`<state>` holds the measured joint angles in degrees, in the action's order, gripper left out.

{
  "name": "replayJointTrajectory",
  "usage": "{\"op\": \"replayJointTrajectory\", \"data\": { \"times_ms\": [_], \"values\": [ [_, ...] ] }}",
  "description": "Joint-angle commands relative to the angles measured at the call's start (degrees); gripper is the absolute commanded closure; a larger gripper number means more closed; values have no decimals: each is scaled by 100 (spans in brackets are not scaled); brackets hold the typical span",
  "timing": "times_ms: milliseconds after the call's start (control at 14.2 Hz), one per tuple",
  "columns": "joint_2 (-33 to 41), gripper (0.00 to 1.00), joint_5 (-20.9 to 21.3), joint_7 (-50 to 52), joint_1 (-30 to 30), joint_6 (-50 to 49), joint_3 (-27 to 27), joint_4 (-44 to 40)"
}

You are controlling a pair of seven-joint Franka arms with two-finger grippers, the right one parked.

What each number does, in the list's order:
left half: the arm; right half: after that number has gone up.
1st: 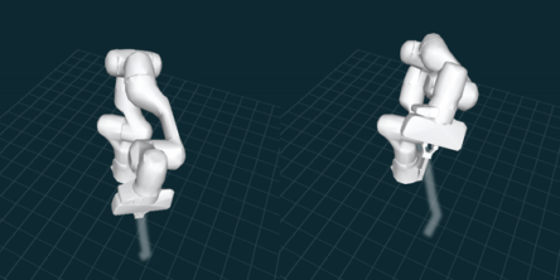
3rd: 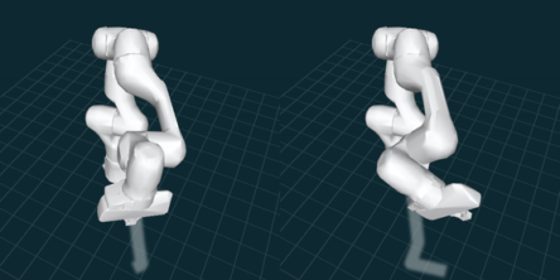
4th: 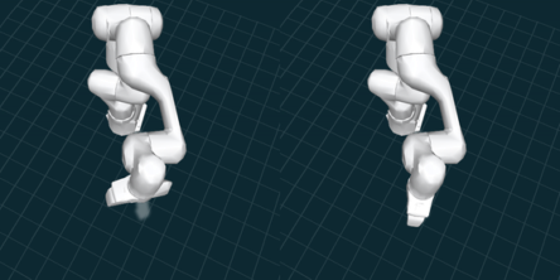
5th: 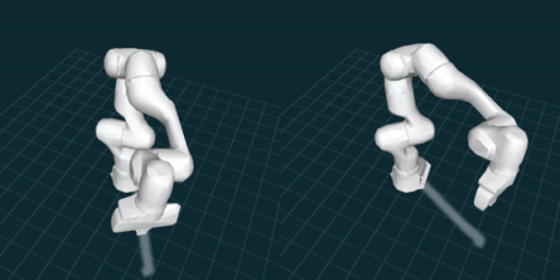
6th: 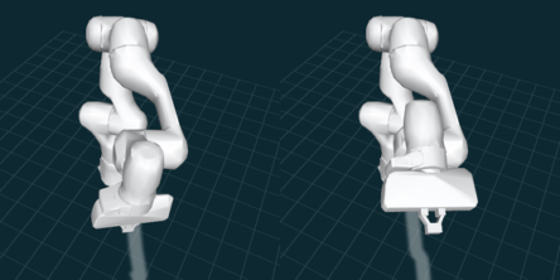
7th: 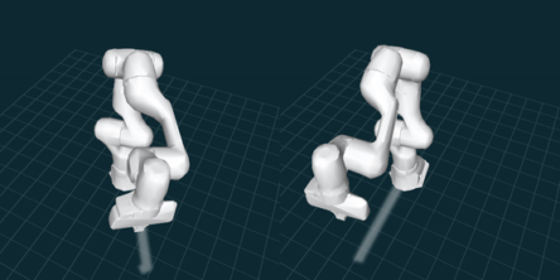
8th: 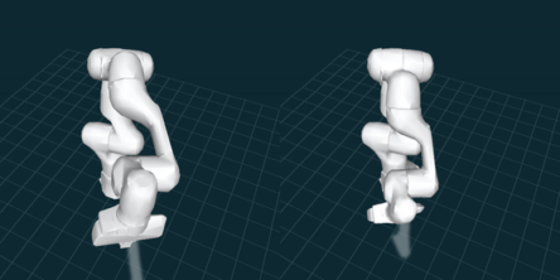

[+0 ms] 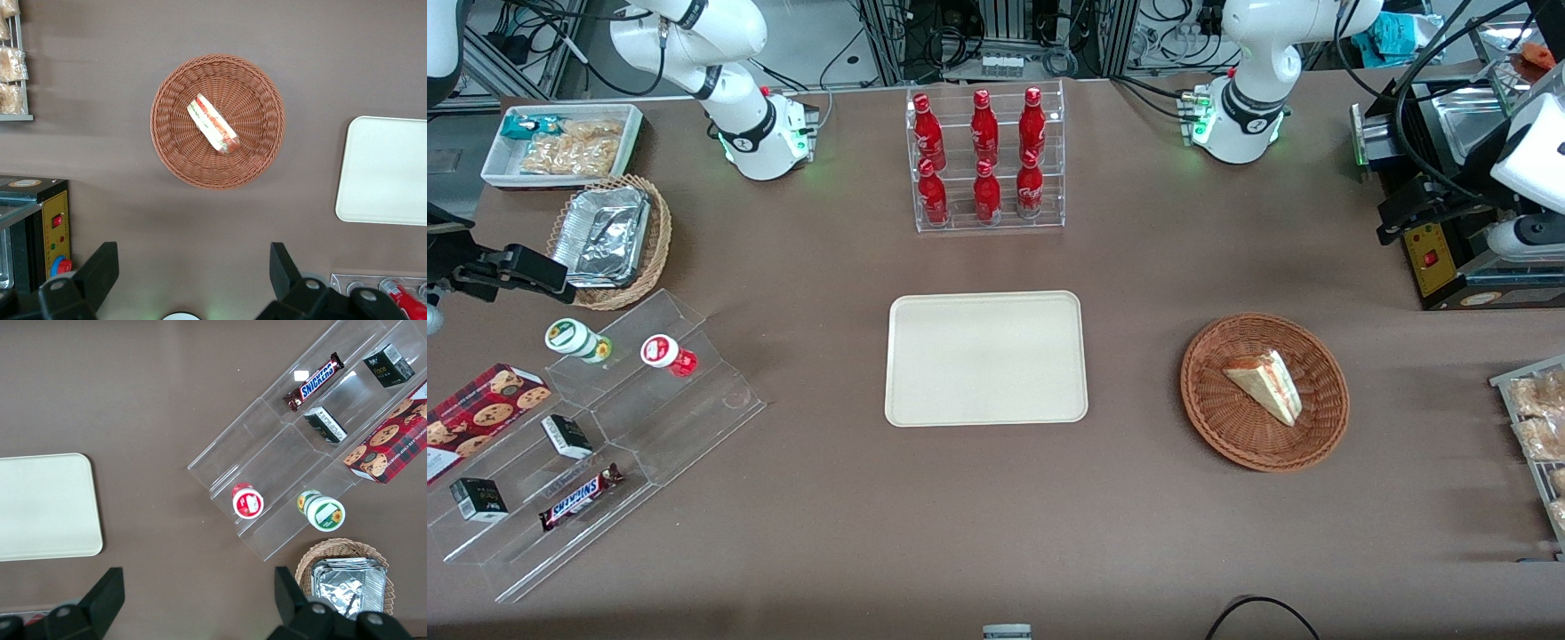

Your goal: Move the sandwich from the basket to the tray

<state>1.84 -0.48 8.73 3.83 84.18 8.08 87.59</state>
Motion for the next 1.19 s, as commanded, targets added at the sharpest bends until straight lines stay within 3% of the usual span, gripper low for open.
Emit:
{"op": "replayJointTrajectory", "data": {
  "times_ms": [0,421,632,842,1123],
  "values": [
    [18,0,57,-91,74,10,53,-14],
    [-60,0,65,373,83,-25,-43,56],
    [-210,0,65,900,83,36,-192,511],
    [-613,0,91,2101,57,649,-184,1135],
    [-1017,0,505,3412,4,2160,-158,2190]
  ]
}}
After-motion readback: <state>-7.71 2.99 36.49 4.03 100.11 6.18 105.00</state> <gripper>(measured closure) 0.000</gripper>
